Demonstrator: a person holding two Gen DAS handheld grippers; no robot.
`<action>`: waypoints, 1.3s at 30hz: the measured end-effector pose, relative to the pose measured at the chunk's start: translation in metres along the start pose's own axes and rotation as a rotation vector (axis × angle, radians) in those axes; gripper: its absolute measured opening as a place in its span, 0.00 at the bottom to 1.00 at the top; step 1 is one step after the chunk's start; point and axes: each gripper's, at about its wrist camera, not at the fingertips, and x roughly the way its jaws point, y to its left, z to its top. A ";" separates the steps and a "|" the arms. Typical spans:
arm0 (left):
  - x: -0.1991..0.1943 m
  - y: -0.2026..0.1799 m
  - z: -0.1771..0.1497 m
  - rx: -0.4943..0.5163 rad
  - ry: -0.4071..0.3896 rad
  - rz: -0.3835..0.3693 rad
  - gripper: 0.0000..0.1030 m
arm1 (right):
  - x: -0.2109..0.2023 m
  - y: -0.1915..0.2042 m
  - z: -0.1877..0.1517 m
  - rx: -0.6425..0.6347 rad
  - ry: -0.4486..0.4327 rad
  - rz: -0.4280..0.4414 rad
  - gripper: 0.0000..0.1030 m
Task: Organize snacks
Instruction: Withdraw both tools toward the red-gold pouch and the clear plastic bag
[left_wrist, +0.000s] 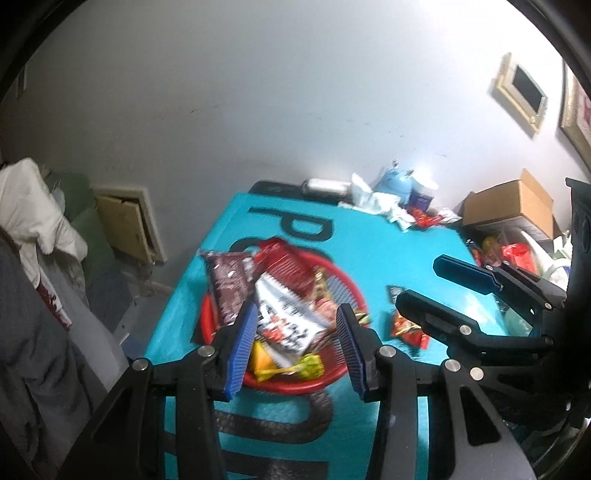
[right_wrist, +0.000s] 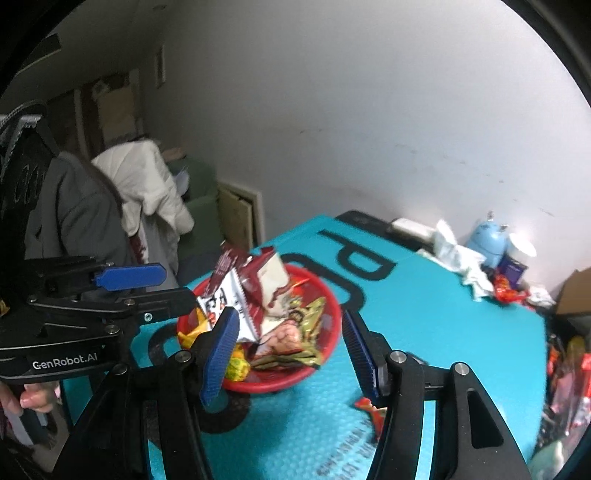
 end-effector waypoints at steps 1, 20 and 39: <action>-0.002 -0.004 0.001 0.006 -0.007 -0.006 0.42 | -0.008 -0.003 0.001 0.011 -0.010 -0.010 0.56; -0.026 -0.097 -0.003 0.152 -0.059 -0.148 0.78 | -0.109 -0.048 -0.033 0.132 -0.065 -0.216 0.71; 0.000 -0.146 -0.025 0.218 0.030 -0.230 0.79 | -0.138 -0.087 -0.089 0.293 -0.012 -0.307 0.86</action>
